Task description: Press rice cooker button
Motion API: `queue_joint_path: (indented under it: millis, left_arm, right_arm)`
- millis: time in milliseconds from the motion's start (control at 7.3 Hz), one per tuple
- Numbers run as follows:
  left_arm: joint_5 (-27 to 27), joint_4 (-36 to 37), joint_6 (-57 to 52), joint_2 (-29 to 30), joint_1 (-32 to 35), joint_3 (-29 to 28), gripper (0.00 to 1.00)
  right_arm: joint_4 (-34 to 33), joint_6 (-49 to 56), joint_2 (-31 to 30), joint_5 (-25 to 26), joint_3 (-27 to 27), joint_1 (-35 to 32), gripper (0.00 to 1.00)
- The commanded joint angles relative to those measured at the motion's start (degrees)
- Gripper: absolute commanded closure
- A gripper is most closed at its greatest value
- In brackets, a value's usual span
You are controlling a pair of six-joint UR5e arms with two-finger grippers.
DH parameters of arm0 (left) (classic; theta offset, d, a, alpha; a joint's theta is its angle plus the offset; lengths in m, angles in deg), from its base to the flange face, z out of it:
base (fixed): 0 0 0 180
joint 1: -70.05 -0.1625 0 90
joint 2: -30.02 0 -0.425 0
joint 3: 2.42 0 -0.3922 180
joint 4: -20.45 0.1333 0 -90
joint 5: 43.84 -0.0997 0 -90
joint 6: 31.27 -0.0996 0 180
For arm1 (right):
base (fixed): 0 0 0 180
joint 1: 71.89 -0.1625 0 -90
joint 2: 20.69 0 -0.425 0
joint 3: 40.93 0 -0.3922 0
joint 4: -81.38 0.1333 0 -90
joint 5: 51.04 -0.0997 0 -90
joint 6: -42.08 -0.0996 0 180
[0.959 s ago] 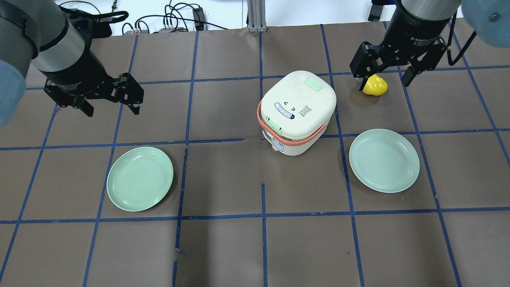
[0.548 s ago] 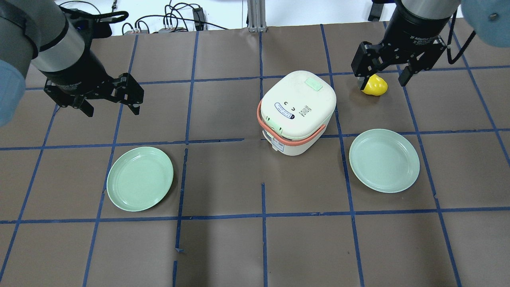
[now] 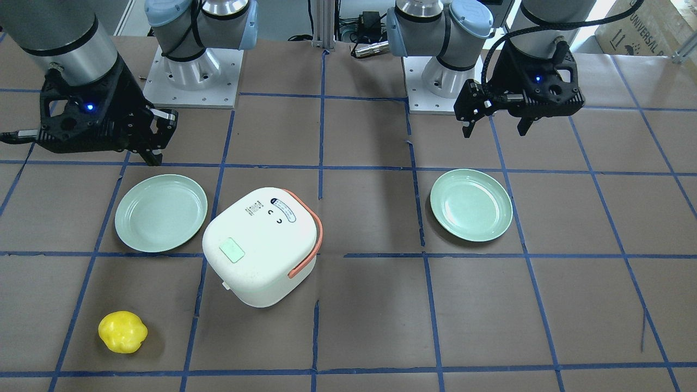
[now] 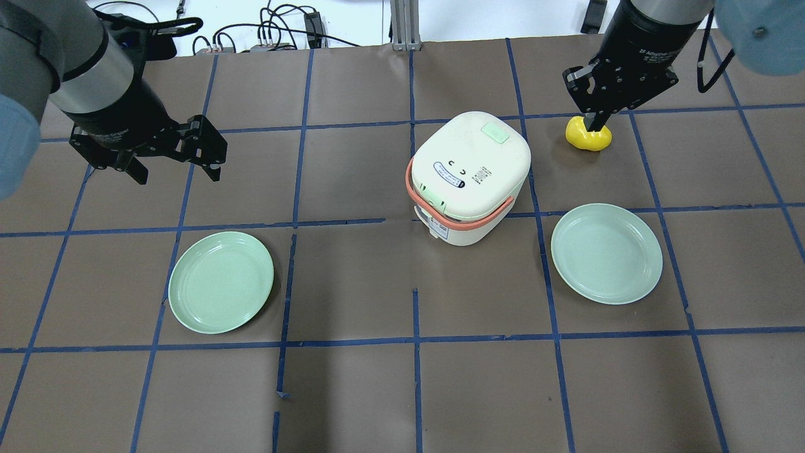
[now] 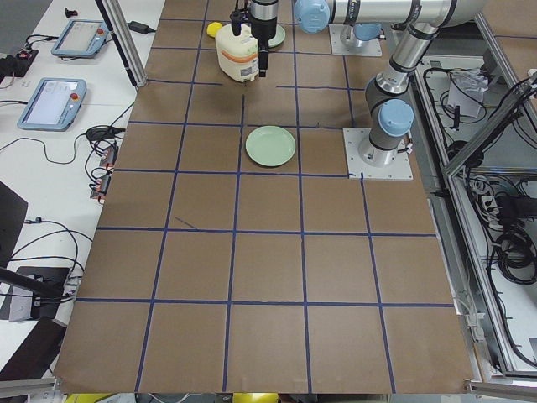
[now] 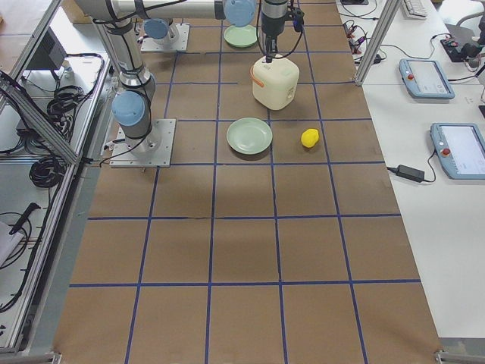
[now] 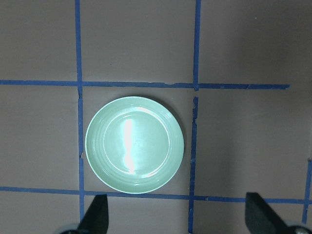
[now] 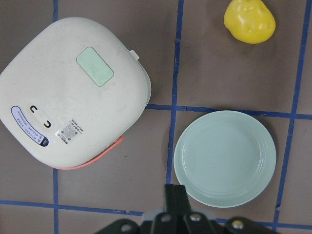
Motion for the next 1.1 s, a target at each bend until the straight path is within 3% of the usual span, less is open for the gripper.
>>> queue_joint_path:
  millis: [0,274,959]
  left_arm:
    - [0.0,0.01,0.09,0.0,0.0,0.0,0.0]
    - [0.0,0.01,0.0,0.0,0.0,0.0,0.0]
    - [0.0,-0.08,0.0,0.0,0.0,0.0,0.0]
  right_arm:
    - [-2.44,-0.15,3.7,-3.34,-0.13,-0.5,0.92]
    - [-5.17,-0.51,7.39,-4.05,-0.22,-1.91,0.92]
    - [-11.51,0.02,11.19,-13.63,-0.05,-2.18,0.92]
